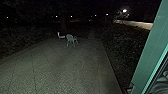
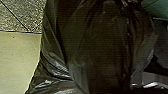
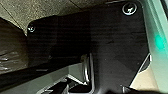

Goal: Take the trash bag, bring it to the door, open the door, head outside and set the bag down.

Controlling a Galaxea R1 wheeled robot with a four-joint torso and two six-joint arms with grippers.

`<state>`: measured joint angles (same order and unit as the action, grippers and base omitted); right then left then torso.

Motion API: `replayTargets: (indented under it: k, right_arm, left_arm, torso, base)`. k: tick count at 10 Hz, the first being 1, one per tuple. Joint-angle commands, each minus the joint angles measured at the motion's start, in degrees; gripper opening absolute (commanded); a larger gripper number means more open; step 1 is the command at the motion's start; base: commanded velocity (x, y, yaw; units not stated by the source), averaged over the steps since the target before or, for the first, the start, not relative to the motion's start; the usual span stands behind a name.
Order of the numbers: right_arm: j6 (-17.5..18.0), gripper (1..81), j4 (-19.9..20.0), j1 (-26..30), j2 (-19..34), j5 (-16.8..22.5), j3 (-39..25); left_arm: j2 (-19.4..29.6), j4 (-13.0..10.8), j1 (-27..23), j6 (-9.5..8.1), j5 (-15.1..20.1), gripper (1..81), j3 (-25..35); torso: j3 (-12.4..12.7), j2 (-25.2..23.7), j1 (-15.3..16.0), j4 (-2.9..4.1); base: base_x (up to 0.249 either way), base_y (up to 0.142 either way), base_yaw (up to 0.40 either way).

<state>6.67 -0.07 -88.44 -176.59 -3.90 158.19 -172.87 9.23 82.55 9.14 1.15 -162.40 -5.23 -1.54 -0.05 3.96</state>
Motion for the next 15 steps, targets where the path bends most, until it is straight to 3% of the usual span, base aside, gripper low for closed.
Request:
replayTargets:
  k: [1, 9, 10, 11, 12, 13, 14, 15]
  right_arm:
    - [-0.1, 81.1, -0.3, 2.3, -0.4, 3.1, -0.2]
    - [-0.1, 81.1, -0.4, 2.2, -0.4, 3.1, -0.4]
    - [-0.1, 81.1, -0.4, 2.1, -0.4, 3.1, -0.4]
    - [-0.1, 81.1, -0.4, 2.1, -0.5, 3.1, -0.4]
    - [-0.2, 81.1, -0.4, 2.0, -0.5, 3.1, -0.4]
    - [-0.2, 81.1, -0.4, 2.0, -0.5, 3.1, -0.4]
    - [-0.1, 81.1, -0.4, 2.0, -0.4, 3.1, -0.4]
    - [-0.1, 81.1, -0.4, 2.0, -0.4, 3.2, -0.4]
  left_arm:
    - [0.5, -0.2, -2.7, 0.17, 3.2, 1.0, -0.4]
    - [0.4, 0.2, -2.6, 0.17, 3.2, 1.0, -0.4]
    - [0.5, 0.3, -2.6, 0.17, 3.2, 1.0, -0.4]
    - [0.5, 0.4, -2.7, 0.00, 2.8, 1.0, -0.3]
    - [0.8, 0.4, -3.0, -0.26, 2.8, 1.0, -0.2]
    - [1.3, 0.4, -3.5, -0.53, 2.7, 1.0, 0.4]
    - [2.0, 0.5, -4.2, -0.62, 2.6, 1.0, 1.6]
    - [3.1, 1.1, -5.0, -0.62, 2.6, 1.0, 3.5]
  torso:
    - [0.0, 0.0, 0.1, 0.00]
    - [0.0, 0.0, 0.1, 0.00]
    - [0.0, 0.0, 0.1, 5.63]
    - [0.0, 0.0, 0.1, 5.82]
    - [0.0, 0.0, 0.1, 6.76]
    - [0.0, 0.0, 0.1, 8.41]
    - [0.0, 0.0, 0.1, 4.76]
    - [0.0, 0.0, 0.1, 6.69]
  base:
    - [0.112, 0.000, 0.000]
    - [0.066, 0.000, 0.000]
    - [0.000, 0.000, 0.000]
    - [0.000, 0.000, 0.000]
    - [0.000, 0.000, 0.000]
    - [0.000, 0.000, 0.000]
    - [0.000, 0.000, 0.000]
    - [0.000, 0.000, 0.000]
